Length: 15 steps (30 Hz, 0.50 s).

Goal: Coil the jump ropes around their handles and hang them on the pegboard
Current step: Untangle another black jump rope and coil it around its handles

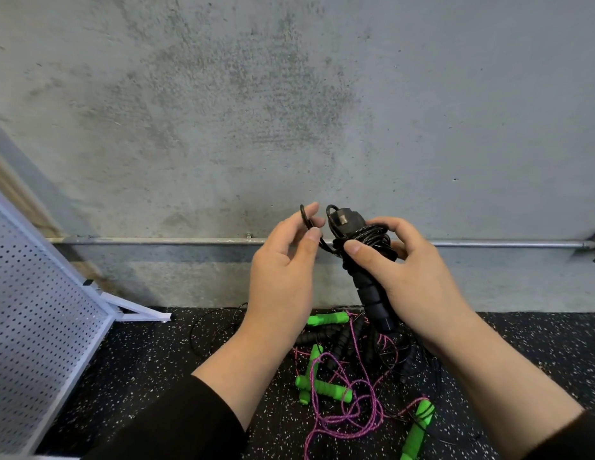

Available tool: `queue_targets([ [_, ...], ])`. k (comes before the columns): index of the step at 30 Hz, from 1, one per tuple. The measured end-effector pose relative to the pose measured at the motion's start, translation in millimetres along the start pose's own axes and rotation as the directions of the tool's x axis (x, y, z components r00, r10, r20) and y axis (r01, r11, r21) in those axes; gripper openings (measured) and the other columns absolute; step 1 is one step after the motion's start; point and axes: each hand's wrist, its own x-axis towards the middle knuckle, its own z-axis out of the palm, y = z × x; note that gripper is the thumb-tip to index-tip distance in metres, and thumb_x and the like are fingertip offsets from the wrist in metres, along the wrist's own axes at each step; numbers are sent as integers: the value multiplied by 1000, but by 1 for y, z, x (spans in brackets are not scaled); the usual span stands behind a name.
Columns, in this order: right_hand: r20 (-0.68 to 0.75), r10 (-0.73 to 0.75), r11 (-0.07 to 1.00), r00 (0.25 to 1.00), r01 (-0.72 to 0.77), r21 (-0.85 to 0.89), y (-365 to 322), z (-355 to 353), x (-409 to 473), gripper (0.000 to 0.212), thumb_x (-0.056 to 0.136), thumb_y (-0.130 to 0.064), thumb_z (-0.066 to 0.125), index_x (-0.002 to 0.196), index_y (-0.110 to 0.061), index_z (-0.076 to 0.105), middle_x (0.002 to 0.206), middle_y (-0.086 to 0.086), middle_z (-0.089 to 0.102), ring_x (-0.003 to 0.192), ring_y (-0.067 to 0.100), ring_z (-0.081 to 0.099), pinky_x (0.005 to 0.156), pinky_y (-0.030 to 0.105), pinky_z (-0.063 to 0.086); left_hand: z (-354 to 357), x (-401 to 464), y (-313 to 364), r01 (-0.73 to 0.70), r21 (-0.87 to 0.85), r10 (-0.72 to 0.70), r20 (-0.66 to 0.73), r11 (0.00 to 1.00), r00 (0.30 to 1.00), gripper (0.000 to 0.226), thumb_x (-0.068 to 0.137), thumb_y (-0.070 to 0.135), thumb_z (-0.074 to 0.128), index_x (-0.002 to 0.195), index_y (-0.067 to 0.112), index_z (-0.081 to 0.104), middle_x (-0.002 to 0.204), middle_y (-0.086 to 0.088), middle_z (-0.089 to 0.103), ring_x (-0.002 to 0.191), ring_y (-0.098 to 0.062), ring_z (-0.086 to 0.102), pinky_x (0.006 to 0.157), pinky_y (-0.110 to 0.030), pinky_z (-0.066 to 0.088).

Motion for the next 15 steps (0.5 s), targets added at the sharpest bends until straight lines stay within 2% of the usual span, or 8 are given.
queue_targets([
  [3, -10, 1, 1000, 1000, -1, 3, 0, 0, 0, 31, 83, -38, 79, 109, -34, 63, 87, -4, 77, 72, 10, 71, 63, 22, 54, -2, 4, 1, 19, -96, -20, -18, 995, 1000, 23, 99, 3, 61, 111, 22, 61, 104, 1, 77, 100, -7, 68, 86, -25, 56],
  [5, -12, 4, 1000, 1000, -4, 4, 1, 0, 0, 31, 83, -38, 80, 110, -34, 63, 88, -3, 77, 74, 12, 71, 65, 25, 55, -2, 5, 2, 54, -144, -56, -15, 988, 998, 27, 97, 3, 63, 116, 21, 56, 103, -1, 77, 97, -8, 68, 87, -27, 55],
  [8, -22, 6, 1000, 1000, -6, 7, 2, 0, 0, 31, 83, -39, 80, 109, -34, 64, 88, -1, 77, 77, 17, 73, 69, 32, 58, -3, 7, 1, 84, -120, -88, -23, 989, 996, 29, 95, 5, 67, 115, 26, 66, 100, 4, 77, 96, -4, 69, 91, -27, 55],
  [11, -39, 1, 1000, 999, -1, 5, 1, -1, 0, 32, 82, -41, 80, 110, -35, 65, 88, -3, 76, 76, 14, 72, 68, 30, 57, -4, 7, 0, 111, -110, -117, -50, 988, 992, 25, 91, 4, 72, 105, 26, 73, 88, 11, 74, 85, -1, 66, 81, -21, 55],
  [15, -39, -7, 1000, 999, 6, -17, 2, 2, -1, 33, 81, -41, 79, 110, -34, 65, 89, -9, 75, 77, 11, 71, 72, 28, 55, -2, 6, 0, 156, -94, -161, -47, 983, 986, 23, 89, 1, 72, 99, 22, 76, 72, 17, 68, 67, 3, 58, 70, -12, 48],
])
